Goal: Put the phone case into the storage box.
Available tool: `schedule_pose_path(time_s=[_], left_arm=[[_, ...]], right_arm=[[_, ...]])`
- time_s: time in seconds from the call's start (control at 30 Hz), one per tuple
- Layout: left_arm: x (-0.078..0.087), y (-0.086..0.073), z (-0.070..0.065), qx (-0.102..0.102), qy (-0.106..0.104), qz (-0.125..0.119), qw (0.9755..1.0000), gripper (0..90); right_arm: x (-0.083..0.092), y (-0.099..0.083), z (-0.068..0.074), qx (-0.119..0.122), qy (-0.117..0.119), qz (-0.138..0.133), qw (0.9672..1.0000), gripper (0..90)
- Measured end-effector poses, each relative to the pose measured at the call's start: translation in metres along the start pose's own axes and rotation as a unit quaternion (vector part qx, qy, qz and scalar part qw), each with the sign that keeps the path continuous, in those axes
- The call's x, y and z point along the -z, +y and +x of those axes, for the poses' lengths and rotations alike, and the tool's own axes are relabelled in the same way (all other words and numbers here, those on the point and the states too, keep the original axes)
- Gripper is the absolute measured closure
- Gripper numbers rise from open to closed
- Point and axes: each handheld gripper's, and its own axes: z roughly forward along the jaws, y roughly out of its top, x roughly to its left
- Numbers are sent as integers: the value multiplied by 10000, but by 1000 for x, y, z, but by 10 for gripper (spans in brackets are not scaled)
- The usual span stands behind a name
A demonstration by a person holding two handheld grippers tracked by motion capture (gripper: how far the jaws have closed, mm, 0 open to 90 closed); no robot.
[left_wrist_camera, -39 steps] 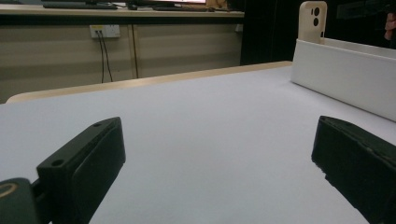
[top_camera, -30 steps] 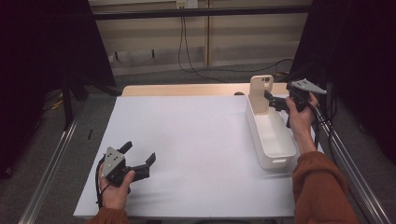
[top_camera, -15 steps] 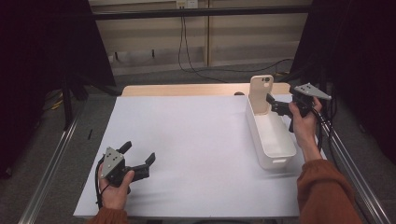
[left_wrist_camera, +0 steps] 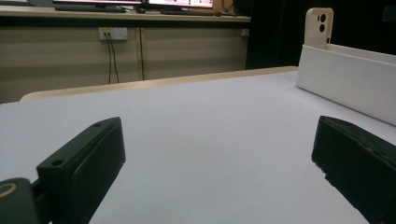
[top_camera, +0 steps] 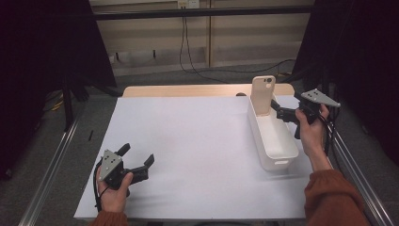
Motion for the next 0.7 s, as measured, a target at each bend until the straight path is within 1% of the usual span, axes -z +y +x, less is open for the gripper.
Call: schedule_pose_path(time_s=[0.17, 0.3, 0.37, 0.43, 0.57, 0.7], left_arm=[[3, 0, 1, 22, 61, -21, 10000, 28], [1, 1, 1, -3, 39, -5, 10000, 29], [1, 1, 1, -12, 36, -35, 10000, 28], [1, 1, 1, 8, 33, -41, 10000, 29], [3, 2, 0, 37, 20, -79, 10000, 29], [5, 2, 0, 8, -6, -68, 10000, 28]], right_arm=[[6, -1, 0, -25, -24, -9, 10000, 0], [13, -2, -1, -30, -22, -11, 10000, 0], [16, -2, -1, -46, -11, -13, 10000, 0], [20, -3, 0, -34, 8, -14, 10000, 0], [28, -5, 3, -58, 41, -64, 10000, 0], [37, -8, 5, -44, 73, -100, 9999, 0]])
